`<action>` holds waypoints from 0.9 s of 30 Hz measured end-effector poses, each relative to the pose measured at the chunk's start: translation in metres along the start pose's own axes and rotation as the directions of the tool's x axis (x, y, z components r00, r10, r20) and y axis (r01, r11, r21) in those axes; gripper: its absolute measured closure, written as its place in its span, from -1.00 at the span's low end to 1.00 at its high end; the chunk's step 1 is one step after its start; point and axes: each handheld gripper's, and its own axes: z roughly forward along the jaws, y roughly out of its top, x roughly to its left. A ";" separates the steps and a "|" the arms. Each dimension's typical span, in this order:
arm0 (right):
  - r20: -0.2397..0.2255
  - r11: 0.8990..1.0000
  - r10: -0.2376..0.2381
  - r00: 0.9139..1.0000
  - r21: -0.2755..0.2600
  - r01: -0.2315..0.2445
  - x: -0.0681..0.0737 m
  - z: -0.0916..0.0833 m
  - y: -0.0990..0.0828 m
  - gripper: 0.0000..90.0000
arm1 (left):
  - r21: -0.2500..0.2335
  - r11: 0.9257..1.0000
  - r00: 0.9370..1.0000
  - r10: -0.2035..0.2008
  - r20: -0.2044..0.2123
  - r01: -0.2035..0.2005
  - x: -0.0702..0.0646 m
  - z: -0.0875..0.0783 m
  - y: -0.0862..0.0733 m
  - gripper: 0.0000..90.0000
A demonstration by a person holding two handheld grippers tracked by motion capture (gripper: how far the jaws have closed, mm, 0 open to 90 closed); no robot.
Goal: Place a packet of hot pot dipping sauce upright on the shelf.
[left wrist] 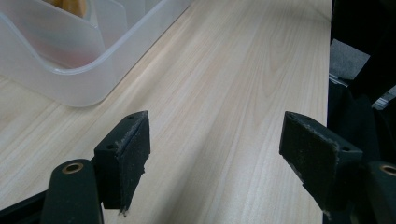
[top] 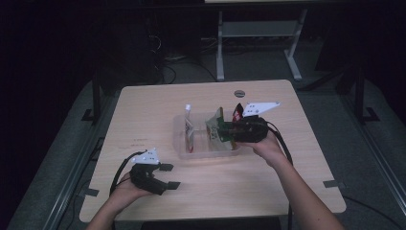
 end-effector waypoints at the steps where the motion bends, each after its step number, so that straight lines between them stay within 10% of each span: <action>1: 0.005 1.000 -0.002 1.000 0.006 0.002 0.001 -0.001 -0.001 0.41 | 0.001 1.000 1.000 0.001 -0.001 -0.001 0.000 0.000 0.000 -0.46; 18: -0.003 0.998 0.009 1.000 0.058 -0.008 0.022 -0.041 -0.025 0.21 | 0.002 1.000 1.000 0.000 -0.010 0.000 0.000 -0.002 -0.001 -0.46; 27: -0.115 0.991 -0.022 0.993 0.127 0.037 0.033 -0.041 -0.043 0.99 | -0.007 1.000 1.000 -0.012 -0.006 0.012 -0.001 0.000 0.000 -0.46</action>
